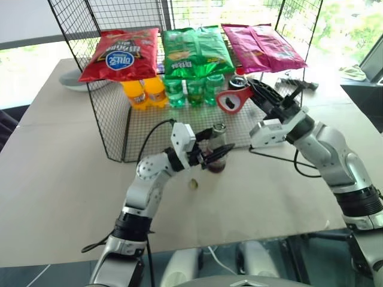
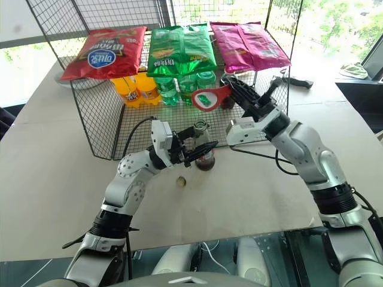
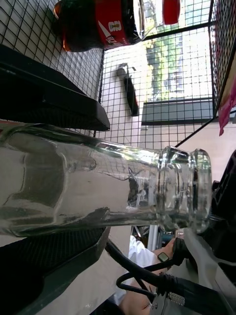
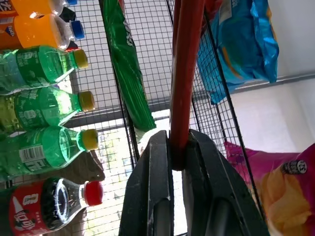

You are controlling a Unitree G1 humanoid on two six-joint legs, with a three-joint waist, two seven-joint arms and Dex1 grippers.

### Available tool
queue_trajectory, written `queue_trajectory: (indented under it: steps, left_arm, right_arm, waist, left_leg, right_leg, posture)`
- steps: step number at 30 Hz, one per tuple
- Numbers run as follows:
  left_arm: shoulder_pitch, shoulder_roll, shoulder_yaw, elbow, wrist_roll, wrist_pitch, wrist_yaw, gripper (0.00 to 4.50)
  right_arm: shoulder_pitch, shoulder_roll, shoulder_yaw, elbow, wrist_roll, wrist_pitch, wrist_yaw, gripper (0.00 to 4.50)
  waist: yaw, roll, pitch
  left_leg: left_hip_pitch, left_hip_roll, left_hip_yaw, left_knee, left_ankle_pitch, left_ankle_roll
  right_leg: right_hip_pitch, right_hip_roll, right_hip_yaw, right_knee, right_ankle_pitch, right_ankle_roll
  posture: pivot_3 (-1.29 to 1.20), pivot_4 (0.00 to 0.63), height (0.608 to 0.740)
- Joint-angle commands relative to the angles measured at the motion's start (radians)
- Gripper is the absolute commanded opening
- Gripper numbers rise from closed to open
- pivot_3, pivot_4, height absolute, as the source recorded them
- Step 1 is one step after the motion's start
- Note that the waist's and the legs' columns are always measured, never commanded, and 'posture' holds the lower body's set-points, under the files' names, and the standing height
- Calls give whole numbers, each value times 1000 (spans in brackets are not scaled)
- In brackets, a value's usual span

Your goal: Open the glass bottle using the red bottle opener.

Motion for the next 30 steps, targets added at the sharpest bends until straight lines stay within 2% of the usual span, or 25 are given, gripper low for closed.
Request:
queue_trajectory:
  steps: [1,6,8,9,11,12,17,23,30]
  left_arm:
    - [9,1,3,-13,-9,14,3,2278]
    - [9,5,5,-19,-18,24,-6,2278]
    - [9,6,6,-20,-19,26,-8,3284]
    - [9,6,6,-20,-19,26,-8,3423]
    - [10,7,8,-24,-19,27,-7,4292]
    - [11,9,9,-27,-21,29,-8,4407]
    - [24,27,8,-53,-27,42,-18,4407]
    - [49,58,21,-82,-18,41,-12,4407]
    - [78,85,30,-102,-21,46,-4,4407]
  right_arm:
    - [29,32,-52,-1,96,38,4,0]
    - [68,62,-36,6,159,60,53,0]
    - [83,77,-35,3,176,74,64,0]
    - [89,84,-36,2,183,79,65,0]
    - [101,92,-34,-2,182,83,66,0]
    - [105,96,-35,-3,182,87,66,0]
    - [132,115,-37,2,233,115,101,0]
    - [224,212,-64,-39,464,317,209,0]
    - [288,233,-78,-87,577,457,269,0]
  waist:
    - [0,0,0]
    - [-2,0,0]
    - [-2,0,0]
    - [-2,0,0]
    - [-2,0,0]
    - [-2,0,0]
    - [-2,0,0]
    - [-2,0,0]
    - [-1,0,0]
  left_leg:
    - [0,0,0,0,0,0]
    - [0,0,0,0,0,0]
    - [0,0,0,0,0,0]
    - [0,0,0,0,0,0]
    - [0,0,0,0,0,0]
    - [-1,0,0,0,0,0]
    - [-1,0,0,0,0,0]
    - [-1,1,0,-1,0,0]
    - [-1,1,0,-1,0,0]
  right_leg:
    - [0,0,0,0,0,0]
    - [0,0,0,0,0,0]
    - [0,0,0,0,0,0]
    - [0,0,0,0,0,0]
    - [-1,0,0,0,0,0]
    - [-1,0,0,0,0,0]
    - [-1,0,0,0,0,0]
    - [-1,0,0,0,0,0]
    - [-1,0,0,0,0,0]
  posture:
    - [0,150,740]
    - [0,150,740]
    - [0,150,740]
    - [0,150,740]
    - [0,150,740]
    - [0,150,740]
    - [0,150,740]
    - [0,150,740]
    - [0,150,740]
